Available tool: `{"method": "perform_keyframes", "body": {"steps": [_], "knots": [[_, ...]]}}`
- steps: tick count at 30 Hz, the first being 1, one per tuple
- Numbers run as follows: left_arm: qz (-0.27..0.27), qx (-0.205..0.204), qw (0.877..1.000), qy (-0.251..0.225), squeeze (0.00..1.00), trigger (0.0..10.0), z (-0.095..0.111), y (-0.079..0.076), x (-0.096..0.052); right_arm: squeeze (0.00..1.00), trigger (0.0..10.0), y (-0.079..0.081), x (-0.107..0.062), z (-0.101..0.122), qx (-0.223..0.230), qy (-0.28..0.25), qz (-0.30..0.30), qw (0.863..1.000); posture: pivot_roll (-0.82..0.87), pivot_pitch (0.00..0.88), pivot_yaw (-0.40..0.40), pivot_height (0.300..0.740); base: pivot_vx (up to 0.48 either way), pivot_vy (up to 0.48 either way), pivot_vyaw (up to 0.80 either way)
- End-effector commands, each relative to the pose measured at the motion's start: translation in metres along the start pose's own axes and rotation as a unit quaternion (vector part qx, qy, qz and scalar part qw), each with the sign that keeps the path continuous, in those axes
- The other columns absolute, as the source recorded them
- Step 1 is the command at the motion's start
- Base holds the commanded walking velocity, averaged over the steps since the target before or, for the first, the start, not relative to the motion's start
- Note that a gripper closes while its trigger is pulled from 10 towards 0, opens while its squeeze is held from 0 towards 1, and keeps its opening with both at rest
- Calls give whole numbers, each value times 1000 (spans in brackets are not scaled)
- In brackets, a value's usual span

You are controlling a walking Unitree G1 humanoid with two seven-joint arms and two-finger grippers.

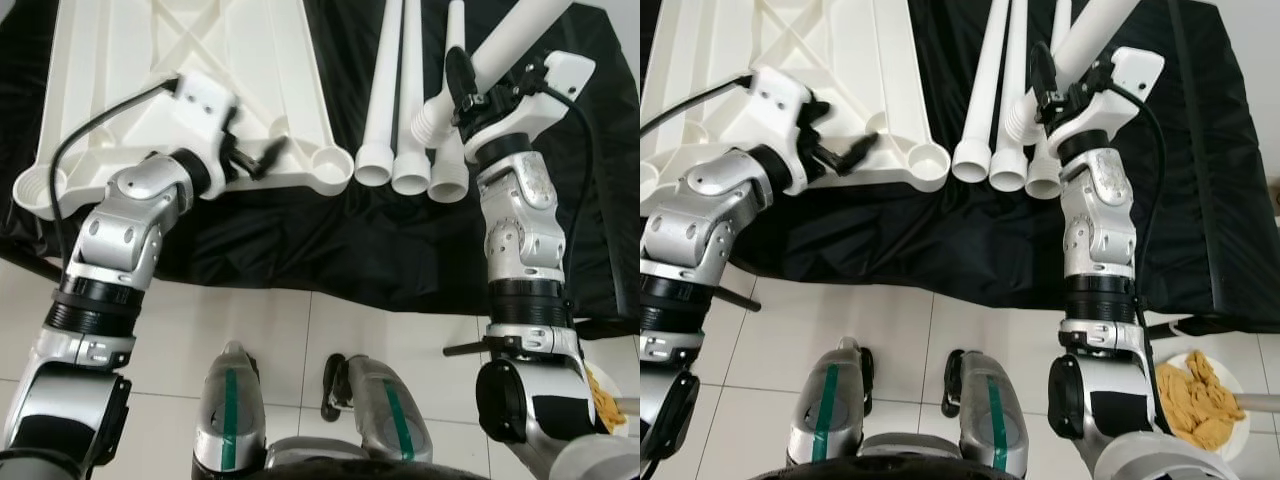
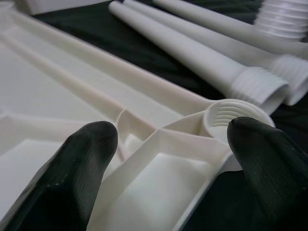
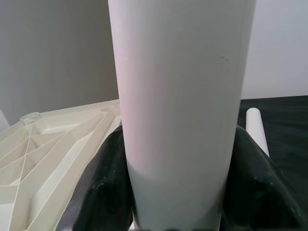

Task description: Building children table

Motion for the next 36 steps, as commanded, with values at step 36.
{"method": "perform_keyframes", "body": {"steps": [36], "knots": [[-87, 102, 985, 106, 0, 10000, -41, -10, -5, 0, 10000, 21, 8, -1, -16, 13, 71, 997, 102, 31, -51, 740, 0, 0, 0]]}}
Point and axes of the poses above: a point about 5 cm out from each wrist's last joint towards the gripper, its own x axis pointing out of the wrist towards the gripper, its own z axis along the axis of the wrist's last joint, y = z × x, the point moved 2 cm from there along x, pointing out of the wrist towards the gripper, and after that the axes turned 9 degrees about -x, right-handed, at the moved point
